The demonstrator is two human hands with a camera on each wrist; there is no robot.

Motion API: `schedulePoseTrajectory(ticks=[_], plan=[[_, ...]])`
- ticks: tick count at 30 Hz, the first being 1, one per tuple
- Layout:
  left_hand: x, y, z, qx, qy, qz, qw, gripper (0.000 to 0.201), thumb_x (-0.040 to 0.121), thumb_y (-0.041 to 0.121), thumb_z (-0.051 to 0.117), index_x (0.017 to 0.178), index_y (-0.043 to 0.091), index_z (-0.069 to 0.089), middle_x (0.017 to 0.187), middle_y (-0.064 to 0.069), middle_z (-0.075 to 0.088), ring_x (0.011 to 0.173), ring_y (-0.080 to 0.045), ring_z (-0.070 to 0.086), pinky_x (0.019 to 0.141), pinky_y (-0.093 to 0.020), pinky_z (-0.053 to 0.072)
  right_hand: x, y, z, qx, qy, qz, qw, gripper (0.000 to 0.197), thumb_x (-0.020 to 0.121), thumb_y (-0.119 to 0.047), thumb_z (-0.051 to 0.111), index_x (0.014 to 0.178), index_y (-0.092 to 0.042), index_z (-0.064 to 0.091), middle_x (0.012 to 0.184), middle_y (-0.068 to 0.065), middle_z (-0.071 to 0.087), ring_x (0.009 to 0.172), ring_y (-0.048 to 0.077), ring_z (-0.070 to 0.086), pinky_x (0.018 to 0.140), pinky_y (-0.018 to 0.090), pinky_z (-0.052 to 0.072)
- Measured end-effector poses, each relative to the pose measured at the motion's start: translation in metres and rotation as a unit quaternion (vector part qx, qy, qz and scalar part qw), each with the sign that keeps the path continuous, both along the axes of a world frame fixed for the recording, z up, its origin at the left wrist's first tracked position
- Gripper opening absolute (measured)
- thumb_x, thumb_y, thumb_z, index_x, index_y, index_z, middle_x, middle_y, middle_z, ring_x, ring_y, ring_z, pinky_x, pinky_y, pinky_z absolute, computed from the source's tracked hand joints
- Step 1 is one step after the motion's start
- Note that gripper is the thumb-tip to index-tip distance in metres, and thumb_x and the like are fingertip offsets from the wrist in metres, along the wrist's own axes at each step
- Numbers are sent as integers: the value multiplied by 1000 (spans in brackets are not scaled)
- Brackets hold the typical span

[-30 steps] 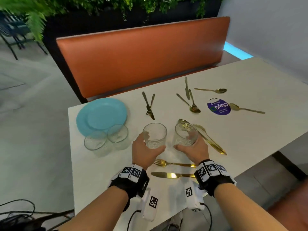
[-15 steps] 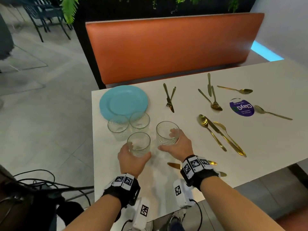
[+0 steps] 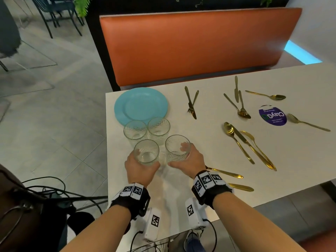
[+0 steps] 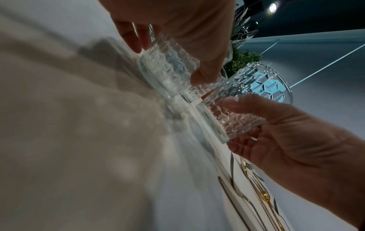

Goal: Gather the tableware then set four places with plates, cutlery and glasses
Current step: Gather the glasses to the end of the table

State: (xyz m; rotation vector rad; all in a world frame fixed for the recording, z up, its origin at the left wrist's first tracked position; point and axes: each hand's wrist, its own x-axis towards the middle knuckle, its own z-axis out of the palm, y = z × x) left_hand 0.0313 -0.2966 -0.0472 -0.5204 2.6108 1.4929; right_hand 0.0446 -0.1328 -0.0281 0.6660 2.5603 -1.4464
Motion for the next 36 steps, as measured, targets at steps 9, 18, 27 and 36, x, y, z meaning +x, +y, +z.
schedulePoseTrajectory(ticks=[9,18,27,36], plan=[[0,-13,3,-3,10,-1,1000,113,31,59,52,131,7,47,130,-12,52,125,-30,44,104,-37,38,-3,-19,-15,1,-2,17,1000,79,58,-27,87,126,-18,49,120,0,57,113,18,53,89,24,43],[1,-14,7,12,32,-5,999,111,33,60,52,130,8,47,129,-12,53,125,-29,45,104,-35,35,-11,-28,-22,7,6,29,1000,82,57,-26,87,127,-18,47,123,0,57,116,20,52,91,25,42],[2,-18,8,2,21,-8,1000,109,34,58,56,131,9,46,127,-11,53,124,-31,44,104,-37,36,-13,-30,-19,-7,-8,24,1000,89,56,-27,89,132,-21,42,127,4,55,119,23,50,98,33,45],[11,-6,26,-59,174,31,982,119,46,61,62,141,-2,29,146,-18,28,136,-27,22,115,-37,11,-8,-17,-3,-38,-47,45,997,98,64,-8,83,144,-22,28,136,5,49,116,19,50,87,23,43]])
